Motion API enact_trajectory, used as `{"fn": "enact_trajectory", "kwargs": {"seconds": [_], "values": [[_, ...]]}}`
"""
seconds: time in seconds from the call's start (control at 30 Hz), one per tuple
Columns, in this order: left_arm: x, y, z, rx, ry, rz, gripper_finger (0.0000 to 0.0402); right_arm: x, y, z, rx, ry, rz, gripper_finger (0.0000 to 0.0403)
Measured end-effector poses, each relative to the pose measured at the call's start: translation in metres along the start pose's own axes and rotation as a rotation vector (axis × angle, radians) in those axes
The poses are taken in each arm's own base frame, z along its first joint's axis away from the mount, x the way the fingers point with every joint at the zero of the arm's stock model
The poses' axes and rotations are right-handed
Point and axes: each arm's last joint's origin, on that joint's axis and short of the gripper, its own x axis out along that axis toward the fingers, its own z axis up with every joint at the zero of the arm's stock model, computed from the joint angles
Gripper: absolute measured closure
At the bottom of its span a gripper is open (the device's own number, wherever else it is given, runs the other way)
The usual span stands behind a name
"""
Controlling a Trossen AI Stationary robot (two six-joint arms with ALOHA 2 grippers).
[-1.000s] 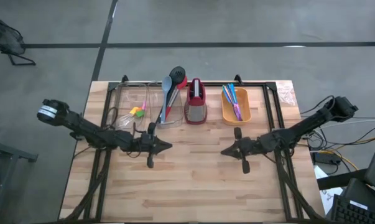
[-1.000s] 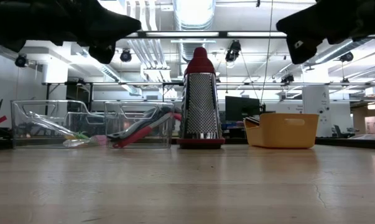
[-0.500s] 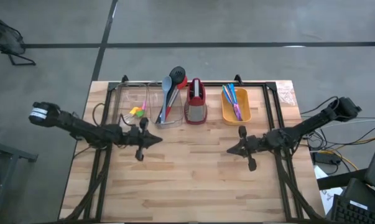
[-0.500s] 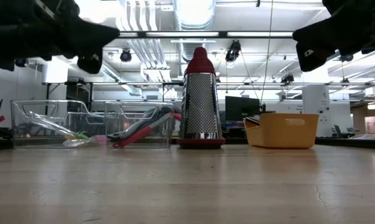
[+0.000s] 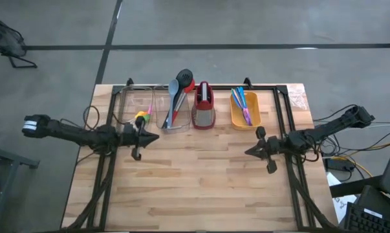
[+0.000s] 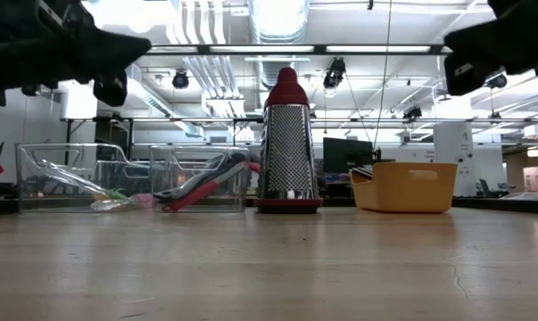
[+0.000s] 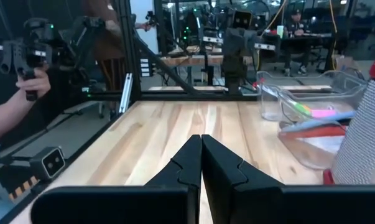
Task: Pick & Place Kitchen Items
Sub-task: Return to Home Position
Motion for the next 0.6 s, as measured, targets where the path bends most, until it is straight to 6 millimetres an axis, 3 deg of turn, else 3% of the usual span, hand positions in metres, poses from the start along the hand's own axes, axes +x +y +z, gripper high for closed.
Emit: {"fn": "enact_trajectory", "kwargs": {"seconds": [0.43, 0.6], "values": [[-0.02, 0.002, 0.003, 0.068, 0.064, 0.03, 0.0391, -0.03, -0.01, -0.023, 0.03, 0.042, -0.077, 0.0394], [-0.028, 0.004, -0.001, 0.095, 0.117, 0.046, 0.0391, -0.035, -0.008, -0.017, -0.003, 0.006, 0.019, 0.0394]]}}
